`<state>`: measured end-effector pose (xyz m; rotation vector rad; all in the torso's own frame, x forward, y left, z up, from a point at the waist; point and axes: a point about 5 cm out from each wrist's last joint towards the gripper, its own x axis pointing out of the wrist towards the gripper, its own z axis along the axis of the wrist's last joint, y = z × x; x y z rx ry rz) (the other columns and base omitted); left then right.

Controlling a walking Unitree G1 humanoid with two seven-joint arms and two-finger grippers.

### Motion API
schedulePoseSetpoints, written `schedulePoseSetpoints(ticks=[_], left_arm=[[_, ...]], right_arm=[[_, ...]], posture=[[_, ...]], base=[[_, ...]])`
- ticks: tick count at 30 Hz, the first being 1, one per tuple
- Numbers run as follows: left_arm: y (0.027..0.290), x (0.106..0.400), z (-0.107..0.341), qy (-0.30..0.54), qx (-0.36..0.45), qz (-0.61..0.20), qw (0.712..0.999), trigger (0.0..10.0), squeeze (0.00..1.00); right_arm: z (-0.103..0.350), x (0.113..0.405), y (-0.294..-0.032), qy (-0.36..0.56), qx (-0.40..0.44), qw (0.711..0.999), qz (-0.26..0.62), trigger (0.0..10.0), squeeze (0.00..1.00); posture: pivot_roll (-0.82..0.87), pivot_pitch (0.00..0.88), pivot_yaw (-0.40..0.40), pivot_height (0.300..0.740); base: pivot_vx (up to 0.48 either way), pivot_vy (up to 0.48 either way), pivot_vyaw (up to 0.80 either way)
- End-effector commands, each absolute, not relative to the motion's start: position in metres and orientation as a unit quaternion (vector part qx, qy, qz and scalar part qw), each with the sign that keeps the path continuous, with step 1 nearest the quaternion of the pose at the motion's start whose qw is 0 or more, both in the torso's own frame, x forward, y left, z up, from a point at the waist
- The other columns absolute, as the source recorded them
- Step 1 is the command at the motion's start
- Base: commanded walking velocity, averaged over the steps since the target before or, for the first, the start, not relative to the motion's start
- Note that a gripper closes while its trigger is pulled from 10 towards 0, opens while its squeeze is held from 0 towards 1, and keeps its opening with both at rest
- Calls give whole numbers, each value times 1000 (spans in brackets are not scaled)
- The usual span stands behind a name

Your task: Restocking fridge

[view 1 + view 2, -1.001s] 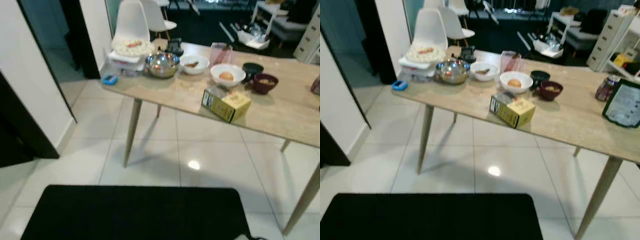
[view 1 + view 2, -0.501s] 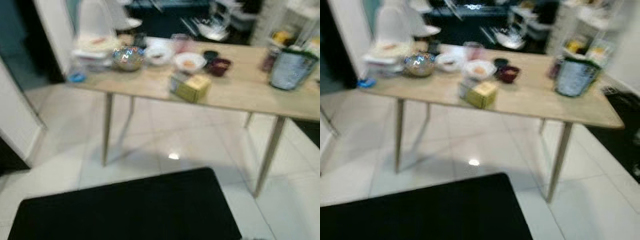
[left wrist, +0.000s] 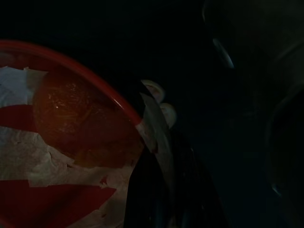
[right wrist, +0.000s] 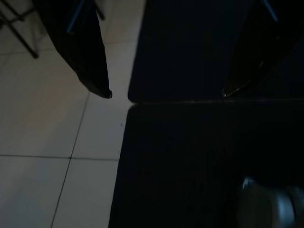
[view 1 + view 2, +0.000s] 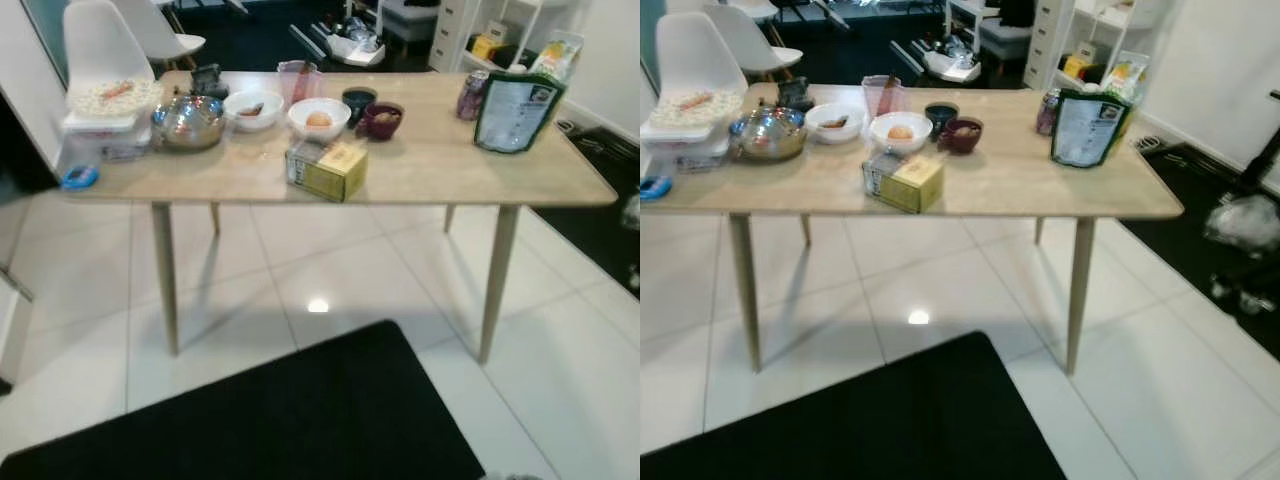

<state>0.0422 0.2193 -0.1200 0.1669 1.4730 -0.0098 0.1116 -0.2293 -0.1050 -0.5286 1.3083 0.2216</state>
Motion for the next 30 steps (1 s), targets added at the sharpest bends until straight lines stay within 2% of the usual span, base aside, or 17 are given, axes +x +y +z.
schedulePoseSetpoints(ticks=[1,30], left_arm=[[215,57,-119,649,79,-16,757,10000,0],[212,64,-118,643,116,-53,755,10000,0]], right_arm=[[-106,102,-234,614,-239,747,94,10000,0],[-105,106,-236,615,-234,748,88,10000,0]], posture=[[-16,0,-10,740],[-18,0,-5,740]], base=[[0,0,-800],[0,0,-800]])
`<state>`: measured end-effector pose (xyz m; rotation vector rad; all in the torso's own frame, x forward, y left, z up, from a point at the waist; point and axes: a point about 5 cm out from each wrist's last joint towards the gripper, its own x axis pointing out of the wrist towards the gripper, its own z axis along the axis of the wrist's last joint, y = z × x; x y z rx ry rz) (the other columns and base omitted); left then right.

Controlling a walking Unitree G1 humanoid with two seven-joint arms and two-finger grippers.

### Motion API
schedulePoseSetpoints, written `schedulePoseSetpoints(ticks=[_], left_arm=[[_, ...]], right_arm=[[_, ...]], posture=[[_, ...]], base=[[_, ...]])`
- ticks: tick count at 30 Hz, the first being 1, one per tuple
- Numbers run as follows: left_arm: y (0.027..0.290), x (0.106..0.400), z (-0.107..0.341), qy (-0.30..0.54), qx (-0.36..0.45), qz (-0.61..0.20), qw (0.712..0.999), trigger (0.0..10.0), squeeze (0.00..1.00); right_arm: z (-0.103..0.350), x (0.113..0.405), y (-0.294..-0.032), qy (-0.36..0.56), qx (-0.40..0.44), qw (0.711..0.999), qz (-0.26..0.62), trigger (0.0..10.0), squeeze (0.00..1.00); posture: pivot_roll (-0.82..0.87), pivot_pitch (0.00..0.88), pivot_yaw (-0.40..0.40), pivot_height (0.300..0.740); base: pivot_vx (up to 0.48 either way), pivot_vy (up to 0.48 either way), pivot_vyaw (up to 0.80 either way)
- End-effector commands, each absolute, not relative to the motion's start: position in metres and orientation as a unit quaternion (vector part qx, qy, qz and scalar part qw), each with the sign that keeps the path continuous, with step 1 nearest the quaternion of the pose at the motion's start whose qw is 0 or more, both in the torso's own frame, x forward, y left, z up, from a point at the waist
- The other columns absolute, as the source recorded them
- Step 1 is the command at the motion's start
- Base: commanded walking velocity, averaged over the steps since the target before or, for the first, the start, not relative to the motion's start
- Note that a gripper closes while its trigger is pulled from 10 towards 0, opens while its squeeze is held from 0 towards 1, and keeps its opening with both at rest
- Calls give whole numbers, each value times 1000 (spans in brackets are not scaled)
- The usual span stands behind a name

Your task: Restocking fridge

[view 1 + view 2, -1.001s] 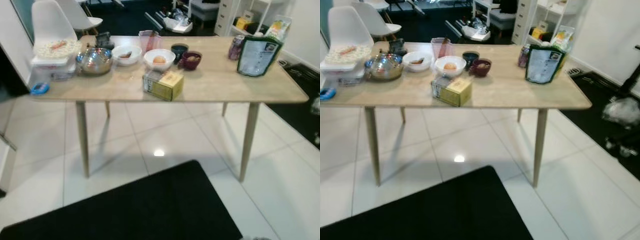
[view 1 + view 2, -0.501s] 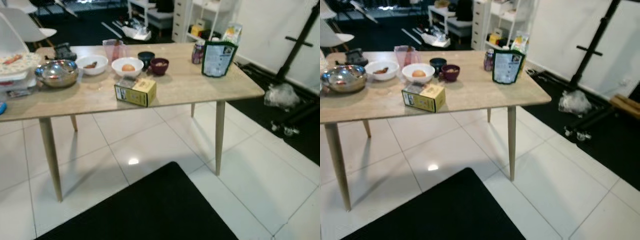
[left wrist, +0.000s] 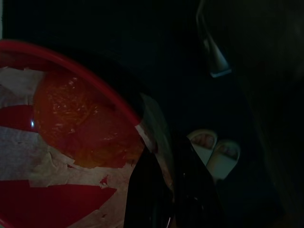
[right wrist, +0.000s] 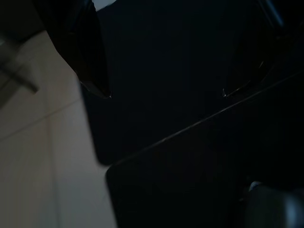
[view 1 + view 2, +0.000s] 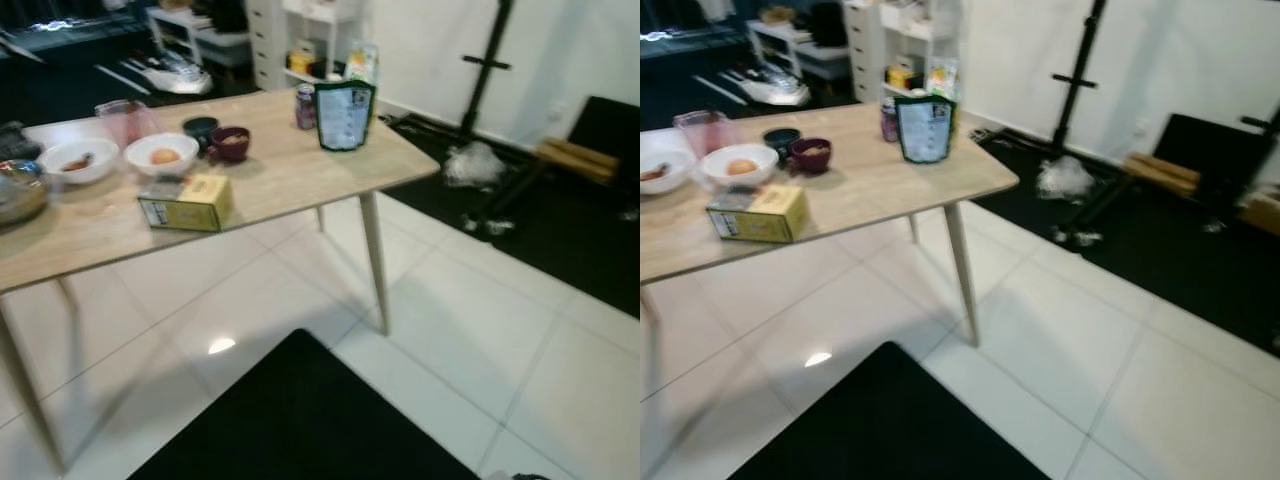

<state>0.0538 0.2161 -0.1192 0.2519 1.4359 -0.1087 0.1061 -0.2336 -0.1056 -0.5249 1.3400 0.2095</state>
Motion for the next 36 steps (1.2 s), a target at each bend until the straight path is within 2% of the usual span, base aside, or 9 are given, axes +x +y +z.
schedulePoseSetpoints(ticks=[1,36], left_arm=[[212,64,-118,643,115,-53,755,10000,0],[209,66,-119,644,115,-63,754,10000,0]], right_arm=[[-105,106,-237,615,-234,748,87,10000,0],[-104,108,-237,613,-233,750,82,10000,0]], posture=[[-18,0,-6,740],[-18,0,-8,740]], base=[[0,0,-800],[0,0,-800]])
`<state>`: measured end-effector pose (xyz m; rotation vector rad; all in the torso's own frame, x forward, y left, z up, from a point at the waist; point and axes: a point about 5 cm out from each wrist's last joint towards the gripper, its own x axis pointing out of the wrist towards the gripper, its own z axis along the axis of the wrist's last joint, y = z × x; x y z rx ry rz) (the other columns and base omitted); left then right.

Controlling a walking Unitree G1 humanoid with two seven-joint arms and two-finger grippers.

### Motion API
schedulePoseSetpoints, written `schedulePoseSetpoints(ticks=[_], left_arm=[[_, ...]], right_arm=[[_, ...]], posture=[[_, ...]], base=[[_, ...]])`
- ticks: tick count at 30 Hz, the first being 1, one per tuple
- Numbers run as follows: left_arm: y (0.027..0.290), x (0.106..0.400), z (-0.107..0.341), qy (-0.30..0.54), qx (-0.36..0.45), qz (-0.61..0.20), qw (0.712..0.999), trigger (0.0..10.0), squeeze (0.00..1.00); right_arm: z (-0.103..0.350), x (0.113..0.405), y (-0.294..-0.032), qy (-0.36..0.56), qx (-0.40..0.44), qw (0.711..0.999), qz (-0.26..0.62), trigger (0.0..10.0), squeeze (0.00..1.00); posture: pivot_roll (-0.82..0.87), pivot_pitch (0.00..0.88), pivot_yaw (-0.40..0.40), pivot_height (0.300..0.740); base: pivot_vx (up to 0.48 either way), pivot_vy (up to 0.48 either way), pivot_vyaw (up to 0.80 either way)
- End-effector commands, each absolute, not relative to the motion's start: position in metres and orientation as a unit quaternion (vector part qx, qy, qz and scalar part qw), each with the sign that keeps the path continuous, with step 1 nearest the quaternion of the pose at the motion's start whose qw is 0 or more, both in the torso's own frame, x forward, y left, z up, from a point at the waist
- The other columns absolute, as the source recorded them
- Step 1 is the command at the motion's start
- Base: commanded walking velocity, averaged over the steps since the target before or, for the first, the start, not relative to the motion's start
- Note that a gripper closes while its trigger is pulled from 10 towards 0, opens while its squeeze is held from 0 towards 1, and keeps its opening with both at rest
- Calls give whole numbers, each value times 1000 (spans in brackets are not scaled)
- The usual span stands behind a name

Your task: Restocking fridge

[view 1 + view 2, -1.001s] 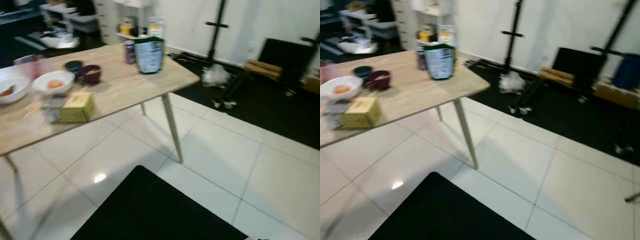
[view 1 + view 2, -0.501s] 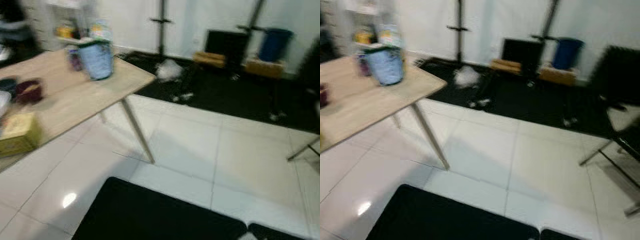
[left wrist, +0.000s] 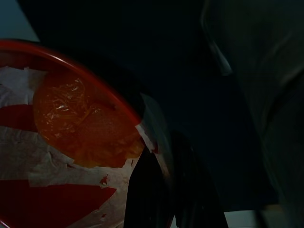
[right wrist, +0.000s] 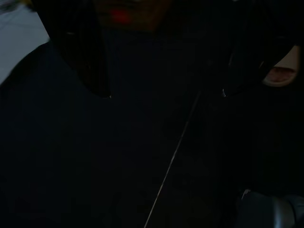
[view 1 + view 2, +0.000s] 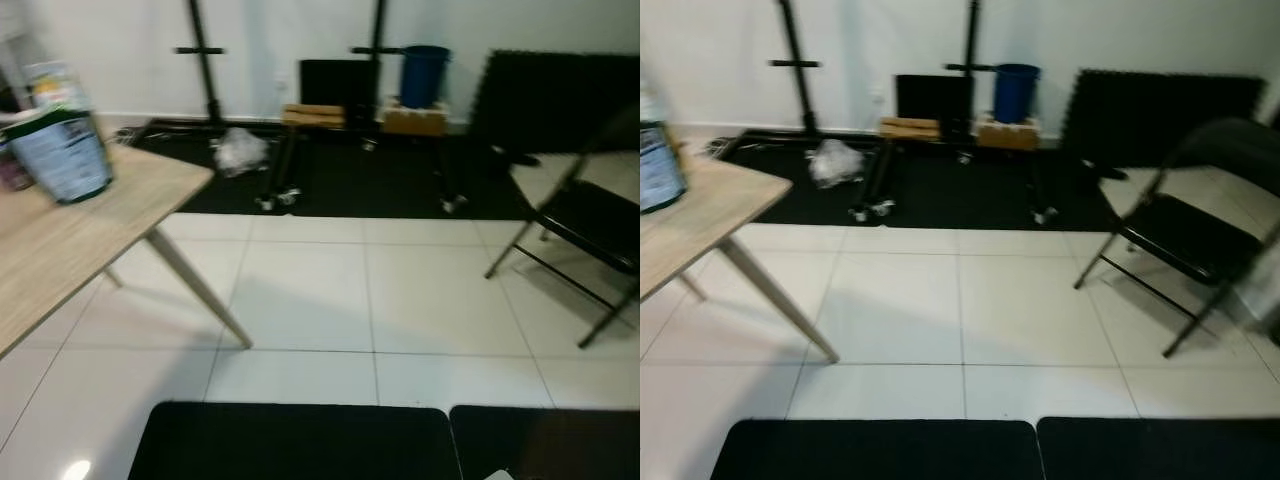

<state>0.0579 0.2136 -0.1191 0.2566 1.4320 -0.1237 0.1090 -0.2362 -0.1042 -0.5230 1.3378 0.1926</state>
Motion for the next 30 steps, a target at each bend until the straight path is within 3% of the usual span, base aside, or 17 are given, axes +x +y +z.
schedulePoseSetpoints(ticks=[1,30], left_arm=[[209,66,-119,644,115,-62,754,10000,0],[210,65,-119,644,121,-68,752,10000,0]], right_arm=[[-105,108,-236,614,-233,750,82,10000,0],[-105,107,-235,612,-236,750,85,10000,0]], posture=[[-18,0,-8,740],[-20,0,-8,740]], base=[[0,0,-800],[0,0,-800]])
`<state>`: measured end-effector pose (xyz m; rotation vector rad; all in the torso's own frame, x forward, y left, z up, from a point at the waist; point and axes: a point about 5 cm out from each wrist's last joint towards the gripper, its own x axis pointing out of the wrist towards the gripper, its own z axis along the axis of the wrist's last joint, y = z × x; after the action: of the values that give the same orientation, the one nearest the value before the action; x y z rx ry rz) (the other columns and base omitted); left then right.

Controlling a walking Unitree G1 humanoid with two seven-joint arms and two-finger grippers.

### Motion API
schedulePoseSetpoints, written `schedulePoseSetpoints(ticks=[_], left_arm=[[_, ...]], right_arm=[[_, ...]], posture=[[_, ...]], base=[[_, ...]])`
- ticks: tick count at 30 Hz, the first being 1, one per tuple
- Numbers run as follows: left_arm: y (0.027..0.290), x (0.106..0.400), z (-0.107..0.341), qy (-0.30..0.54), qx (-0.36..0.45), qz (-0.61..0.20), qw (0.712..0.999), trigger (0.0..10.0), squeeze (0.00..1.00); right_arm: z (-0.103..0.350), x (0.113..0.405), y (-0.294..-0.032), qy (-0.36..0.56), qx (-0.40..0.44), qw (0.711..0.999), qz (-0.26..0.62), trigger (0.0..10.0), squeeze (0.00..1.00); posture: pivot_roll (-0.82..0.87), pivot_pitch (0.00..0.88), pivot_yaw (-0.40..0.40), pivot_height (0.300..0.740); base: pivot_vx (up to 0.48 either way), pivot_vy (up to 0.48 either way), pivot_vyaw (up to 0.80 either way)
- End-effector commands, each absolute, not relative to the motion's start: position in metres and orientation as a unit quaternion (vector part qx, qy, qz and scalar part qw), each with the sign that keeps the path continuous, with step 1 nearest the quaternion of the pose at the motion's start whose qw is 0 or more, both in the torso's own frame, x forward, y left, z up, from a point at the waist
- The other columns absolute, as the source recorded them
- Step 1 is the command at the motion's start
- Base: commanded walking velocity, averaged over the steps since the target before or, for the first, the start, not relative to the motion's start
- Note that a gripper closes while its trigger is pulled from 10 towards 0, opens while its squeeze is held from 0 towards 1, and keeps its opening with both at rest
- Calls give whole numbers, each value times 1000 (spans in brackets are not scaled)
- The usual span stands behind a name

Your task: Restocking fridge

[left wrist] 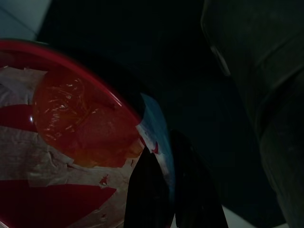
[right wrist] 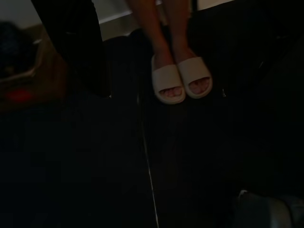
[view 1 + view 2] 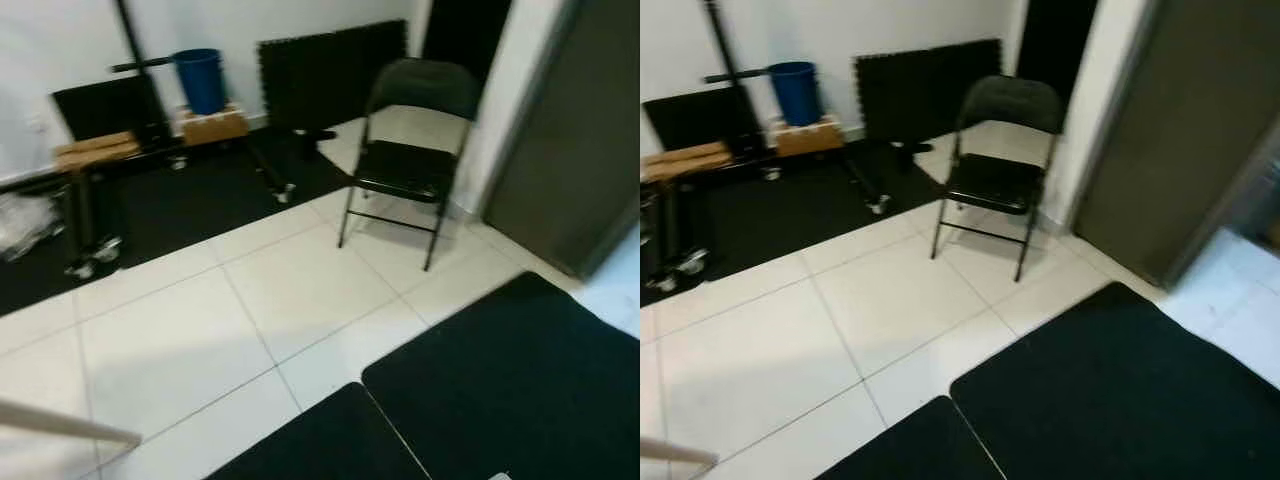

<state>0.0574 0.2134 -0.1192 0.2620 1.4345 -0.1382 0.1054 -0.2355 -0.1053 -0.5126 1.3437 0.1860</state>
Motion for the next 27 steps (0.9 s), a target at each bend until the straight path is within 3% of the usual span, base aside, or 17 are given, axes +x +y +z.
schedulePoseSetpoints(ticks=[1,27], left_arm=[[210,65,-119,644,121,-68,752,10000,0],[209,67,-118,642,117,-68,755,10000,0]], right_arm=[[-105,107,-235,612,-236,750,85,10000,0],[-106,107,-233,612,-232,752,82,10000,0]], posture=[[-20,0,-8,740],[-20,0,-2,740]], base=[[0,0,-800],[0,0,-800]])
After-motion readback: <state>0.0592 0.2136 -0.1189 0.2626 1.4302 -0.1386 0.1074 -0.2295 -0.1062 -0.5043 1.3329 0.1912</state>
